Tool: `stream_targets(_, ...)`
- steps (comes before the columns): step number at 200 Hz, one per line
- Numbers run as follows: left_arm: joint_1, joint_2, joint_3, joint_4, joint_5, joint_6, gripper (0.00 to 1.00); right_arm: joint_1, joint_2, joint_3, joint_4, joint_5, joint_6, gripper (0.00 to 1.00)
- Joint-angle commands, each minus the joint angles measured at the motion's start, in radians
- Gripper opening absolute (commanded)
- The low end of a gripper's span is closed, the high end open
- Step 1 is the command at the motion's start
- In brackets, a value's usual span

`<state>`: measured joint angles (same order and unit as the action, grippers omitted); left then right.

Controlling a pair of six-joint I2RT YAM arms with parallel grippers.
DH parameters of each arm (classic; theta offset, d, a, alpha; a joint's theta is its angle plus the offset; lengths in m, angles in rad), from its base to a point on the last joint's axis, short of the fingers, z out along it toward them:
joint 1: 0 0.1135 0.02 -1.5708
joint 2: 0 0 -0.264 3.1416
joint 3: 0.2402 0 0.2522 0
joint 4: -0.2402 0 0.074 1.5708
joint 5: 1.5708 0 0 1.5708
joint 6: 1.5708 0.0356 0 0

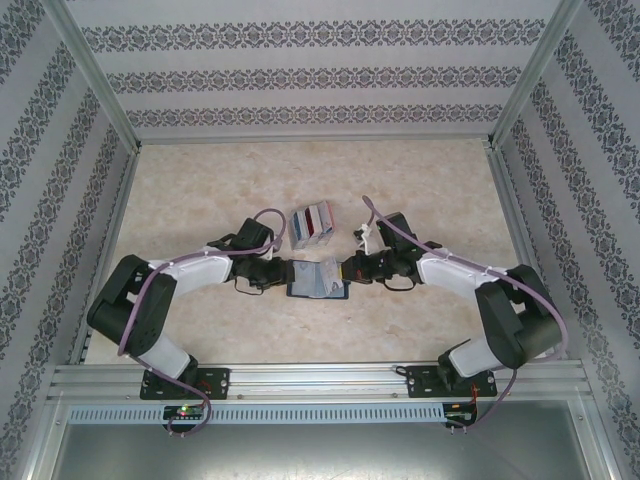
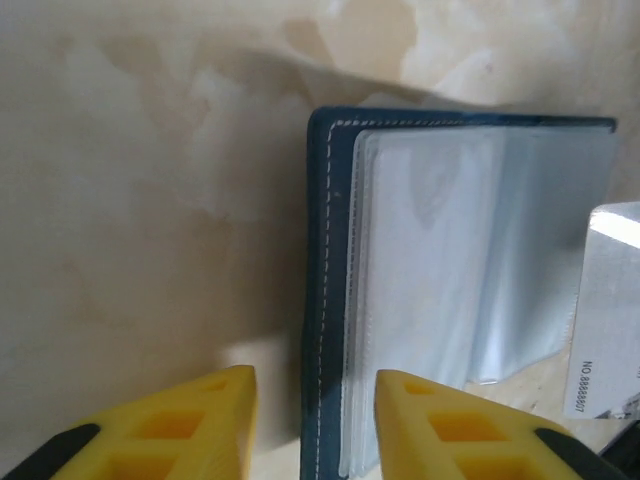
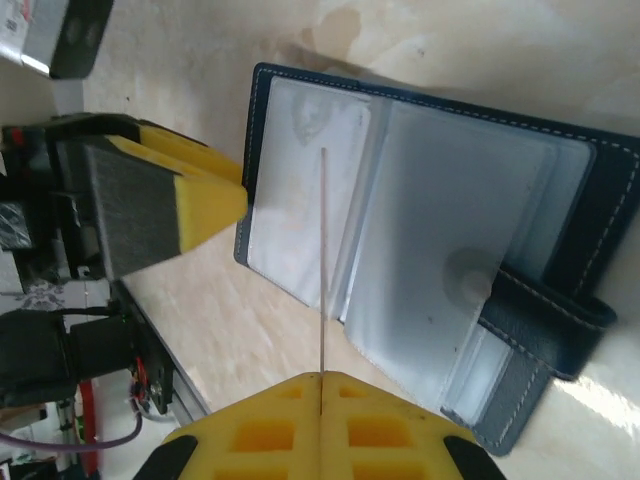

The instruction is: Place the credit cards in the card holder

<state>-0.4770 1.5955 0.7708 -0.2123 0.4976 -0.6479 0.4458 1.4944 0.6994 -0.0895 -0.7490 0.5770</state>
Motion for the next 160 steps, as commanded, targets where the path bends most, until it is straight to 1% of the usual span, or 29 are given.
stream_targets(1,-0.021,0.030,0.030,0.009,-0.001,-0.003,0.33,0.000,0.056,0.010,0.054,-0.052,0.051,0.00)
stream_targets(13,-0.026,0.037,0.026,0.022,-0.009,-0.009,0.30,0.001,0.093,0.010,0.075,-0.075,0.055,0.00)
stream_targets(45,-0.030,0.043,0.023,0.027,-0.011,-0.019,0.18,0.001,0.177,0.017,0.101,-0.124,0.062,0.00)
stream_targets(79,-0.031,0.066,0.014,0.029,-0.012,-0.026,0.12,-0.008,0.186,0.025,0.083,-0.121,0.050,0.00)
stream_targets(117,-0.032,0.066,0.005,0.040,-0.015,-0.033,0.10,-0.013,0.176,0.025,0.063,-0.079,0.055,0.00)
stream_targets(160,-0.032,0.052,-0.002,0.029,-0.026,-0.027,0.09,-0.006,0.194,0.004,0.145,-0.014,0.130,0.00)
